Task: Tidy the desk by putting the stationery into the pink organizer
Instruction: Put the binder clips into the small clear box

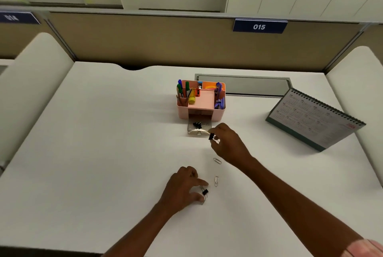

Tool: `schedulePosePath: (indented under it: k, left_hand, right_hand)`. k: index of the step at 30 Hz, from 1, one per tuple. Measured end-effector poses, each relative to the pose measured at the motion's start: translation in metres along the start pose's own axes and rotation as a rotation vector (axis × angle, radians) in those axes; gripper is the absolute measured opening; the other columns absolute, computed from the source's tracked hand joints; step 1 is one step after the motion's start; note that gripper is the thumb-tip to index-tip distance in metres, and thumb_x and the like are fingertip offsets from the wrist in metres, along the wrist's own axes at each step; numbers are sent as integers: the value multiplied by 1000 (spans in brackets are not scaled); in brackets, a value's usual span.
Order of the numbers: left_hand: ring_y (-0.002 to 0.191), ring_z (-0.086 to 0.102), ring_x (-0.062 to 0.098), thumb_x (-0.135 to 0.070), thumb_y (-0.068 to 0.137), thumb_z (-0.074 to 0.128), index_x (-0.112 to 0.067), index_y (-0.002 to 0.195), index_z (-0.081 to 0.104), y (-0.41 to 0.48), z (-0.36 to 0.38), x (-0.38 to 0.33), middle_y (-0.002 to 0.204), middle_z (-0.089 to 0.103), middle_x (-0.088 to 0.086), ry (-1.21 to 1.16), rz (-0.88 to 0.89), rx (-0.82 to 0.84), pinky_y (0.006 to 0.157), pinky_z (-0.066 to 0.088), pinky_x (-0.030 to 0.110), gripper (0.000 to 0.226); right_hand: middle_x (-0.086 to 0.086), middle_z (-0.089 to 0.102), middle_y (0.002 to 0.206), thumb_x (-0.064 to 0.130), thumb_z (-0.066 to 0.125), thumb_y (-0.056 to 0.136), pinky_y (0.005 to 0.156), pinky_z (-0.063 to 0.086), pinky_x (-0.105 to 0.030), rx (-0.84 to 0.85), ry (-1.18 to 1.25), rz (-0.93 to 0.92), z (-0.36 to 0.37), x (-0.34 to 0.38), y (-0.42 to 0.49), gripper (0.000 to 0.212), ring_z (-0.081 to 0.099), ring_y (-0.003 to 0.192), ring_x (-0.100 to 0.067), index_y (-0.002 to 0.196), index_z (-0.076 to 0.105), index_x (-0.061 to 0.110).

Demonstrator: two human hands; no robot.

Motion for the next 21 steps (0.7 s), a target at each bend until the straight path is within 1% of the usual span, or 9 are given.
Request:
schedulePosePath:
  k: [2,4,7,9,12,15,18,21]
  left_hand:
    - [108,42,-3,-66,66,75,-55,118,68,0,0,-1,114,47,-24,14,8,5,92,44,26,53]
    - [108,44,-1,-63,68,75,-54,116,69,-1,2,0,113,48,-23,19,10,-11,93,45,29,49]
    - [107,45,1,-61,71,74,-51,112,72,-1,5,0,111,48,-21,24,12,-42,91,48,34,42]
    - [107,46,3,-59,73,73,-49,111,72,-1,6,0,111,48,-20,32,20,-49,90,48,36,40]
    - [108,46,4,-59,74,72,-47,112,72,-1,7,1,111,48,-19,33,34,-51,90,47,36,40]
    - [110,46,4,-62,75,70,-48,117,70,-1,7,1,113,49,-19,33,51,-40,91,45,34,44]
    - [111,45,4,-66,75,68,-50,124,66,0,10,-3,115,49,-20,51,78,-3,91,42,29,52]
    - [108,45,5,-66,76,67,-50,124,65,0,14,-3,113,48,-19,61,92,-6,88,42,29,51]
  right_hand:
    - [-4,61,124,17,72,92,83,52,-23,5,10,13,-2,2,17,32,64,101,-19,124,66,16]
    - [-4,64,125,16,73,92,82,49,-22,0,1,14,-4,7,34,31,63,103,-19,122,66,16]
    - [-3,69,122,19,72,92,80,55,-27,-26,-88,1,-5,13,56,29,65,103,-20,121,68,17]
    - [-4,72,119,19,71,94,79,56,-30,-17,-169,-25,-3,15,68,27,67,103,-22,120,71,17]
    - [-5,75,111,19,71,94,79,58,-32,43,-300,-79,4,14,83,22,70,97,-23,116,74,17]
    - [-6,74,106,17,71,93,79,59,-32,101,-382,-116,10,9,92,20,70,94,-23,113,74,17]
    - [-5,75,104,20,73,93,81,57,-31,140,-421,-152,17,3,99,21,71,94,-23,113,74,17]
    - [-5,74,106,25,73,93,85,58,-32,164,-442,-170,25,-1,102,22,71,97,-23,114,73,18]
Point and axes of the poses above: each hand's wrist, its own y-axis towards the middle knuckle, its own z-axis out of the palm, x = y × z, the point moved 1 cm from there along y, towards the middle knuckle
